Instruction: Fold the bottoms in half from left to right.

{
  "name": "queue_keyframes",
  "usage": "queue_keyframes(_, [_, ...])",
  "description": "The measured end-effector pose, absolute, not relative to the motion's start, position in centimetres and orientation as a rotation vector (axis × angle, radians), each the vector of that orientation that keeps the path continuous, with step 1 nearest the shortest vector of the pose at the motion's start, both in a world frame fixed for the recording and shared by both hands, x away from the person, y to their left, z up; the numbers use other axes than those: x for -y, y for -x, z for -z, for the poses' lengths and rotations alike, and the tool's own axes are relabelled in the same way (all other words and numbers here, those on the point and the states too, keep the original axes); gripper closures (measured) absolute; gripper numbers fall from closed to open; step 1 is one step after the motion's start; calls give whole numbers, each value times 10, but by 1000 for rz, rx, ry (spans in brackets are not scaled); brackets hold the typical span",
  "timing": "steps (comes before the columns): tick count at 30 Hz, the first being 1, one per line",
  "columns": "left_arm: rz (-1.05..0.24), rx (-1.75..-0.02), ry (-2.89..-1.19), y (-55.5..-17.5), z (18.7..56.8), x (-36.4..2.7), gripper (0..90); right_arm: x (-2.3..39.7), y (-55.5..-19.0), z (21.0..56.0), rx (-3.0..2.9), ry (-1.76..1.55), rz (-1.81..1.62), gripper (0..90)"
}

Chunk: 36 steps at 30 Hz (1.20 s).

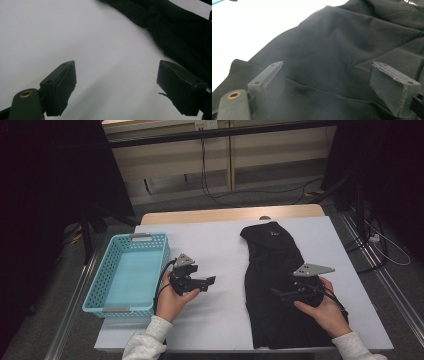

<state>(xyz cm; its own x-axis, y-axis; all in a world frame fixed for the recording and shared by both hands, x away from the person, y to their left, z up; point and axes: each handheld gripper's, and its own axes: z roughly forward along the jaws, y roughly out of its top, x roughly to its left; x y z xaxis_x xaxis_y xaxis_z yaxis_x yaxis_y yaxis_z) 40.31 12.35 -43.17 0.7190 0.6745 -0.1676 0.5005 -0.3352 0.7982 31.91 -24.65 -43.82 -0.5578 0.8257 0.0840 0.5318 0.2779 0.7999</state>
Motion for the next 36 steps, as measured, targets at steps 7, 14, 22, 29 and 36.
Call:
queue_keyframes(7, [-242, -897, -2024, -405, 434, -123, 152, 237, -312, 439, -2244, -1211, -1161, 98])
queue_keyframes(14, [-249, -902, -2022, -405, 434, -125, 153, 221, -310, 444, -2292, -1187, -1181, 234])
queue_keyframes(22, [-250, -911, -2016, -406, 434, -126, 154, 206, -314, 450, -2380, -1113, -1173, 389])
queue_keyframes(29, [-251, -914, -2010, -405, 433, -126, 158, 202, -310, 455, -2474, -1037, -1122, 638])
queue_keyframes(36, [-257, -912, -2018, -406, 432, -129, 161, 214, -305, 452, -2509, -1041, -1130, 900])
